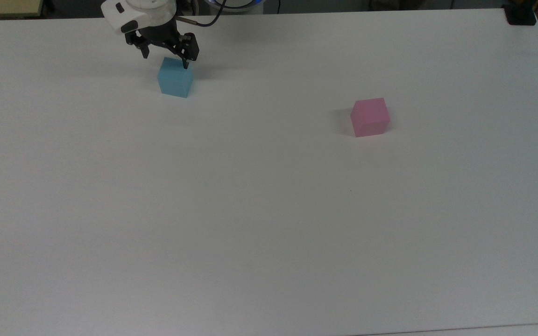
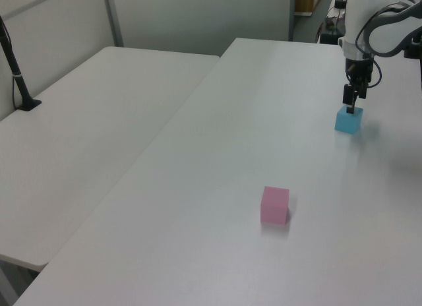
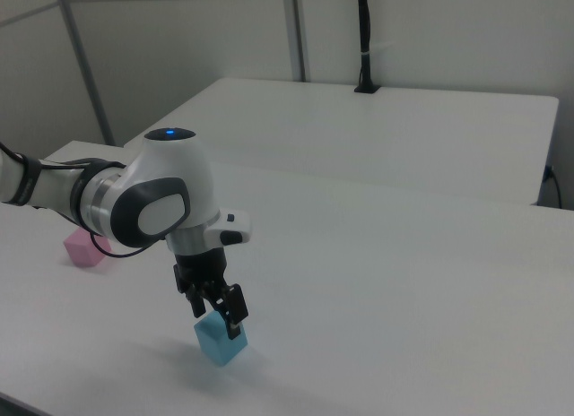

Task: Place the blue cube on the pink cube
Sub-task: 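Close the gripper around the light blue cube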

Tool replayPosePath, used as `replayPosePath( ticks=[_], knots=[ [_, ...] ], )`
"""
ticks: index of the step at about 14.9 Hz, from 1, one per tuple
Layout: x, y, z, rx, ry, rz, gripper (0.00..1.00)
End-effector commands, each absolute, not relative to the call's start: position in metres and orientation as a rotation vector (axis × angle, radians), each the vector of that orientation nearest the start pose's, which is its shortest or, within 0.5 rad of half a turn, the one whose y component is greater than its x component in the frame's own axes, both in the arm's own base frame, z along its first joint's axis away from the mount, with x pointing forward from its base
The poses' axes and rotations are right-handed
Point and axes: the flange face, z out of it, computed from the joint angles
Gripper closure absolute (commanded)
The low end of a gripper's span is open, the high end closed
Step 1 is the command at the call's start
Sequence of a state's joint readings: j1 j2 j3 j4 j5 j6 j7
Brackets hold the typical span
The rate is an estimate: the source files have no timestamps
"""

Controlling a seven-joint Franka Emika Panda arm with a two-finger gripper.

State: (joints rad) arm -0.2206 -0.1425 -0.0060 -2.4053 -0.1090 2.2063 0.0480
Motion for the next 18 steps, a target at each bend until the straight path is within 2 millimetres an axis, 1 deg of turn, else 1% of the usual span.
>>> replayPosePath(
  ticks=[1,8,10,12,13,14,16,17,18],
  knots=[
    [0.455,-0.105,0.364,-3.205,0.298,0.074,0.00],
    [0.463,-0.102,0.339,-3.204,0.288,0.040,0.00],
    [0.466,-0.093,0.329,-3.205,0.252,0.029,0.00],
    [0.465,-0.092,0.327,-3.205,0.249,0.031,0.00],
    [0.464,-0.090,0.326,-3.205,0.244,0.036,0.02],
    [0.462,-0.088,0.323,-3.205,0.238,0.045,0.11],
    [0.462,-0.085,0.322,-3.206,0.221,0.048,0.53],
    [0.462,-0.085,0.323,-3.206,0.211,0.046,0.71],
    [0.462,-0.086,0.323,-3.206,0.214,0.046,0.85]
  ],
)
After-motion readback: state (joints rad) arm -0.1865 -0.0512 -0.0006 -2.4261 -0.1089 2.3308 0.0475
